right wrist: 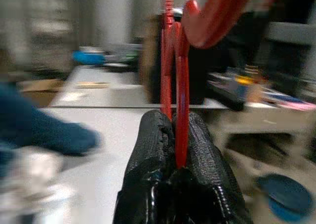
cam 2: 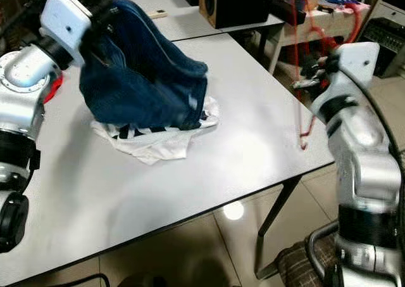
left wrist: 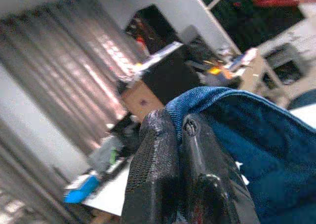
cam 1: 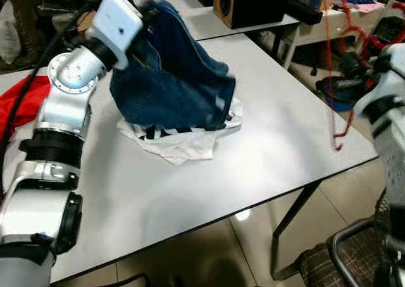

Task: Hang hanger

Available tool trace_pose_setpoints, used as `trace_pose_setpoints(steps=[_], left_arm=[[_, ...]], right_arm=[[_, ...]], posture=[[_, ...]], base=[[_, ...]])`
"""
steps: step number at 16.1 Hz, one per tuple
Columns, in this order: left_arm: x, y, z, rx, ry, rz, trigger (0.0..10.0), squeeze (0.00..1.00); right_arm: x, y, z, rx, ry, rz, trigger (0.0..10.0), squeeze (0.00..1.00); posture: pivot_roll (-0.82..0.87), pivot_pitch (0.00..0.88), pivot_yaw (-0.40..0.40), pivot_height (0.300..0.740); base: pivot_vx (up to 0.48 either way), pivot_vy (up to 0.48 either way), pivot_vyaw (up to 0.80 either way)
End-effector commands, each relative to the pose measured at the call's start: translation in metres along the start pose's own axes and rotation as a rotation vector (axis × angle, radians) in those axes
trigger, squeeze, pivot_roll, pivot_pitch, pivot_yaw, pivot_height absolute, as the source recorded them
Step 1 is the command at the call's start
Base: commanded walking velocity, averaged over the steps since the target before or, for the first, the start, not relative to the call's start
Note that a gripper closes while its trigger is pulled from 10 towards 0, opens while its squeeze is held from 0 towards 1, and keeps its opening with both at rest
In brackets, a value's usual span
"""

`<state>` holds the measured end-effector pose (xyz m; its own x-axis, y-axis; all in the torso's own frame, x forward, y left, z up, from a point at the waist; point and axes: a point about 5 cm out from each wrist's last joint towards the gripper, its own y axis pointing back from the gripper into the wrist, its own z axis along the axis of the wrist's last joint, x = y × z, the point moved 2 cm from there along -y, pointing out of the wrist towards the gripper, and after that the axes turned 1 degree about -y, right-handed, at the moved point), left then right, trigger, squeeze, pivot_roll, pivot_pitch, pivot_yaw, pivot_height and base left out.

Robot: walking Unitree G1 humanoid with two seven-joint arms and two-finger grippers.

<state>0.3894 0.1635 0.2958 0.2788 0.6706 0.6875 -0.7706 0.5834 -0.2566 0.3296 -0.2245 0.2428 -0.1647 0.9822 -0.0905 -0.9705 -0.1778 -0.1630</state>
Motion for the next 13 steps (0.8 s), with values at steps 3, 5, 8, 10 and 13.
trace_pose_setpoints(steps=[3,5,8,10,13], left_arm=[[-0.053,0.000,-0.024,0.116,0.125,-0.195,0.0,0.00],[-0.080,0.008,-0.043,0.212,0.170,-0.250,0.0,0.00],[-0.099,0.024,-0.070,0.350,0.201,-0.285,0.0,0.00],[-0.114,0.030,-0.078,0.399,0.240,-0.285,10.0,0.00],[-0.132,0.030,-0.079,0.374,0.292,-0.264,10.0,1.00]], right_arm=[[0.034,0.016,-0.013,0.029,-0.056,0.199,10.0,0.00],[0.046,0.029,-0.023,0.073,-0.071,0.264,10.0,0.00],[0.055,0.044,-0.040,0.143,-0.080,0.279,10.0,0.00],[0.055,0.050,-0.047,0.181,-0.077,0.254,10.0,0.00],[0.056,0.051,-0.048,0.186,-0.084,0.236,10.0,0.00]], posture=[[-0.02,0.000,0.000,0.740],[-0.03,0.000,0.007,0.740],[-0.03,0.000,0.016,0.740],[-0.03,0.000,0.019,0.740],[-0.04,0.000,0.023,0.740]], base=[[0.000,0.000,0.00],[0.000,0.000,0.00],[0.000,0.000,0.00],[0.000,0.000,0.00],[0.000,0.000,0.00]])
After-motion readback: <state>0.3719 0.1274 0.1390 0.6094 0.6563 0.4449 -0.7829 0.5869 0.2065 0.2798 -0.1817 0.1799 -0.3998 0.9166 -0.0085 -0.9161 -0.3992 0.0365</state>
